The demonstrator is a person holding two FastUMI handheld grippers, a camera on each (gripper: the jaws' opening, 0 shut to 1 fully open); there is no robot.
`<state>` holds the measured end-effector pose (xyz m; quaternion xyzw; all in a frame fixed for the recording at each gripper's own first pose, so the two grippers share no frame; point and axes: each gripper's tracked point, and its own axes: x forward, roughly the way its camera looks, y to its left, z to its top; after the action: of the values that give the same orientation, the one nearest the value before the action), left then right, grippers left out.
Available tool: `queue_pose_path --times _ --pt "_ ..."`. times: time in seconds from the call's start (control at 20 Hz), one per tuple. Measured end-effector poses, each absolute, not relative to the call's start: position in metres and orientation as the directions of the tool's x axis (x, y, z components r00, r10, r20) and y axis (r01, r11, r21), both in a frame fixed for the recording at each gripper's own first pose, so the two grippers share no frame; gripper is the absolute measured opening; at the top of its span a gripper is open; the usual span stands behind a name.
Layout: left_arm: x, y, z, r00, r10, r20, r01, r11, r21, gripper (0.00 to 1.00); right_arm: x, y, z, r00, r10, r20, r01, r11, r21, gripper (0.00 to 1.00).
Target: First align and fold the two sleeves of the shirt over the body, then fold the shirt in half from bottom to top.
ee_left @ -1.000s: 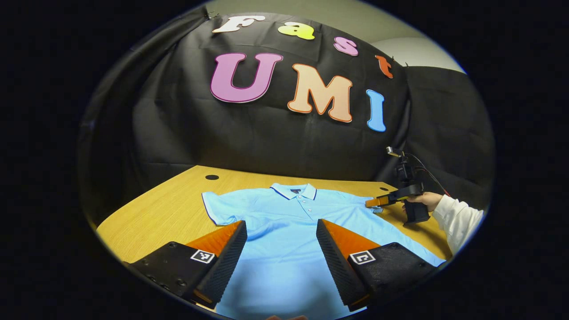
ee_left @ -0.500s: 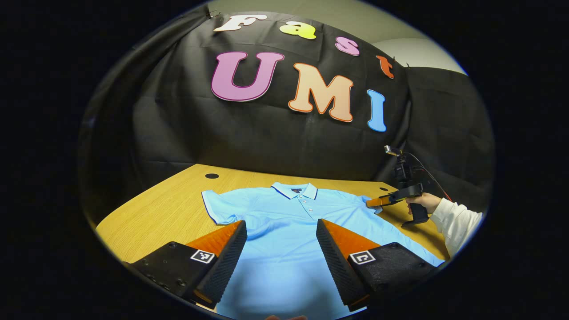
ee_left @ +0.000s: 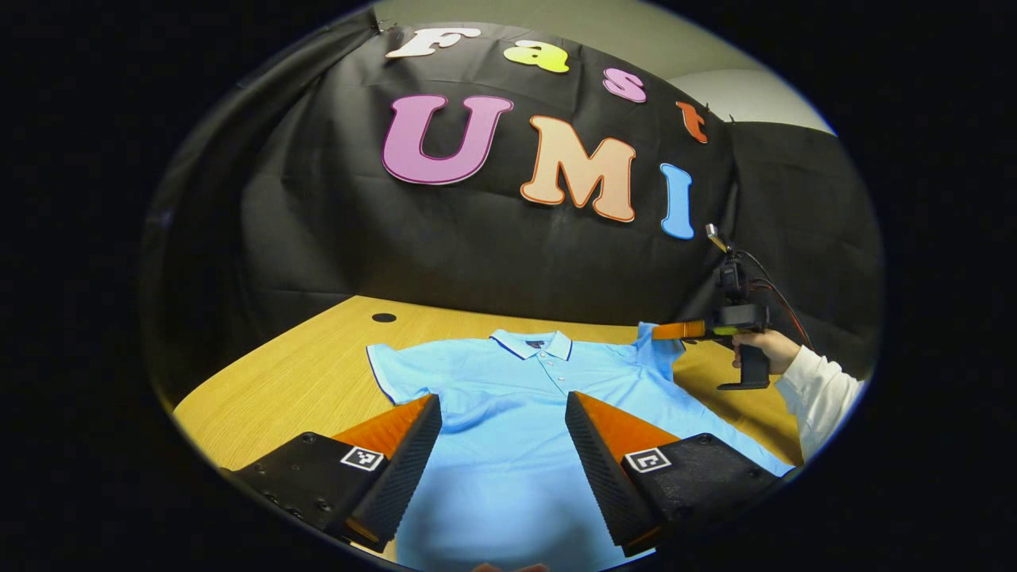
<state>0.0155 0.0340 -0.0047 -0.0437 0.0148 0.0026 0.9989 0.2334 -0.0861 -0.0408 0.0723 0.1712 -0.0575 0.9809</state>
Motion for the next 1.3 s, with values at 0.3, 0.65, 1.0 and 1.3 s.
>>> queue_pose_path --times 0.3,0.65,1.0,1.3 --pt "0.011 0.035 0.005 1.000 0.007 -0.005 -0.008 0.997 -0.079 0.94 0.246 0.027 -0.041 0.934 0.110 -0.339 -0.066 0.988 0.141 0.04" --pt "0.014 0.035 0.002 1.000 0.006 -0.014 -0.007 0.996 -0.086 0.94 0.253 0.092 -0.105 0.872 0.168 -0.459 -0.139 0.986 0.096 0.04" --pt "0.016 0.044 -0.001 0.999 0.028 -0.018 -0.029 0.995 -0.096 0.94 0.246 0.119 -0.117 0.836 0.253 -0.487 -0.177 0.964 0.198 0.28" --pt "0.018 0.049 -0.007 0.999 0.036 -0.040 -0.041 0.993 -0.112 0.94 0.233 0.136 -0.112 0.816 0.315 -0.484 -0.240 0.947 0.211 0.96"
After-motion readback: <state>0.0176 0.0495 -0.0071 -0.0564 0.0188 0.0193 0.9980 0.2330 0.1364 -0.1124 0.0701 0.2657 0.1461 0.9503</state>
